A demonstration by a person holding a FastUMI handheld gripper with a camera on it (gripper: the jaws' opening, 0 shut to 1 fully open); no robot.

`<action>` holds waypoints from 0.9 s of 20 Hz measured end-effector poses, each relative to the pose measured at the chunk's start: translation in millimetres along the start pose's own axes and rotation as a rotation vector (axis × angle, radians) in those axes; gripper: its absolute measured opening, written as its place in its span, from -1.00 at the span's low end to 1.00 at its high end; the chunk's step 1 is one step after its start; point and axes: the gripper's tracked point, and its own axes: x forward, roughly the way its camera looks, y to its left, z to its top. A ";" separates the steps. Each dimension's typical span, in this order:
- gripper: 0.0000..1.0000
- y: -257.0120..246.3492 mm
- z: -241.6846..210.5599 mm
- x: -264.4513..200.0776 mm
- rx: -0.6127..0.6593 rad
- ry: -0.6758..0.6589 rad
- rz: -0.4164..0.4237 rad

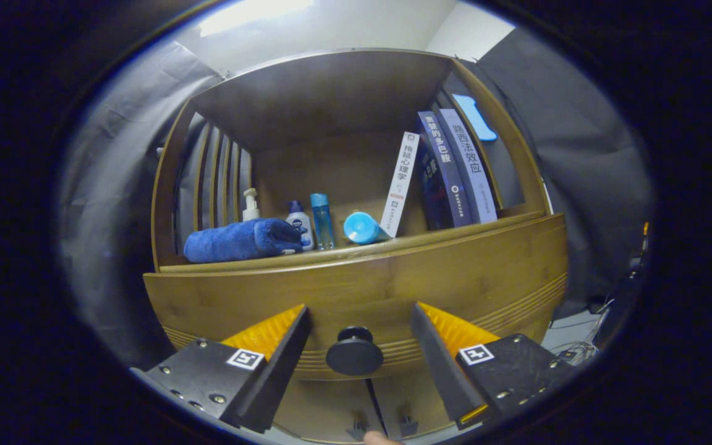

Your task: Pull open the drawer, take out the items inside it, and place them on the countertop above the cabinet.

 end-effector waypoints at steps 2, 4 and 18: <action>0.97 1.7 -10.6 4.2 -0.099 0.000 0.011; 0.98 4.7 -12.5 4.5 -0.221 0.004 0.006; 0.95 53.7 90.6 -100.0 -0.086 0.247 -0.061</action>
